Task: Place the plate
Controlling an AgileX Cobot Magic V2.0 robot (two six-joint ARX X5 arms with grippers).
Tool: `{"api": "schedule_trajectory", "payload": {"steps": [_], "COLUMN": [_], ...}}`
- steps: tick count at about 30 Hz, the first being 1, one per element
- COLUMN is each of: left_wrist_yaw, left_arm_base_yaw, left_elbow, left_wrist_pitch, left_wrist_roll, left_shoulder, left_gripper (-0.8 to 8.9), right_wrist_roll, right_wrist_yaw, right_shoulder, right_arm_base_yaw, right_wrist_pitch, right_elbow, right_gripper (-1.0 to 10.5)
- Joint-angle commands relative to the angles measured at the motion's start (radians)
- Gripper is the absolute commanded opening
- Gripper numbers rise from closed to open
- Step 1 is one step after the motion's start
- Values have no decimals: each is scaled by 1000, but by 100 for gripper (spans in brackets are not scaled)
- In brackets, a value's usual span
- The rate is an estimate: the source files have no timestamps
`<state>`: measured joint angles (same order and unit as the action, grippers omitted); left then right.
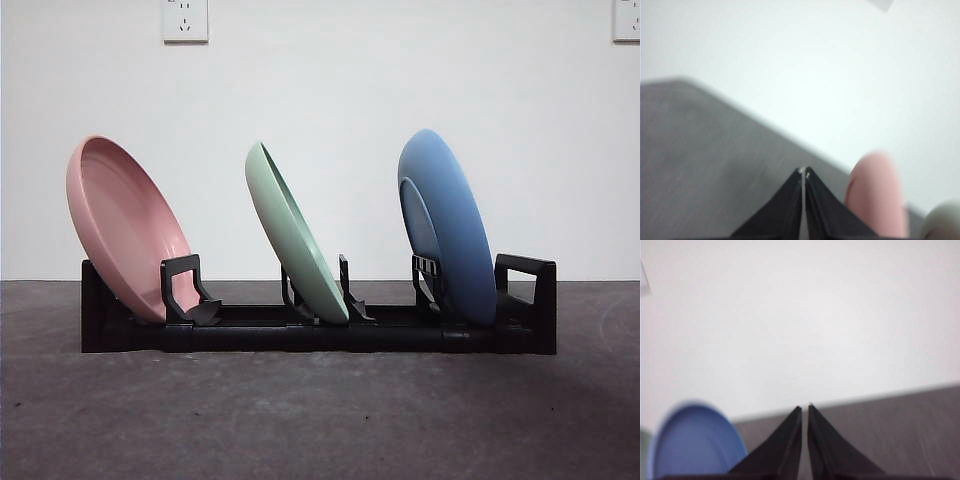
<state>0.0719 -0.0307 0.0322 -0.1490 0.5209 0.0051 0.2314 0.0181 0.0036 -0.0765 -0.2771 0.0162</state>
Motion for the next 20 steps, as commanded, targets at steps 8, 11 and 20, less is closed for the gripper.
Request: {"api": "schedule_trajectory", "payload": {"steps": [8,11,20], "left_wrist_yaw": [-187,-201,-338], "left_arm_base_yaw": [-1,-1,-1], "left_elbow": [114,235,652], "left_wrist_pitch": [-66,80,560], "left_wrist_roll": [56,56,-81], "left_shoulder": [6,34,278], "left_gripper": [7,10,11], "right_wrist_roll": [129,128,128], "right_wrist_yaw": [-56,-61,-187], "right_shoulder": [2,31,269], "right_arm_base_yaw": [0,0,0], "right_wrist_pitch": [20,188,638], "right_elbow": [137,256,634], "right_gripper": [16,15,15]}}
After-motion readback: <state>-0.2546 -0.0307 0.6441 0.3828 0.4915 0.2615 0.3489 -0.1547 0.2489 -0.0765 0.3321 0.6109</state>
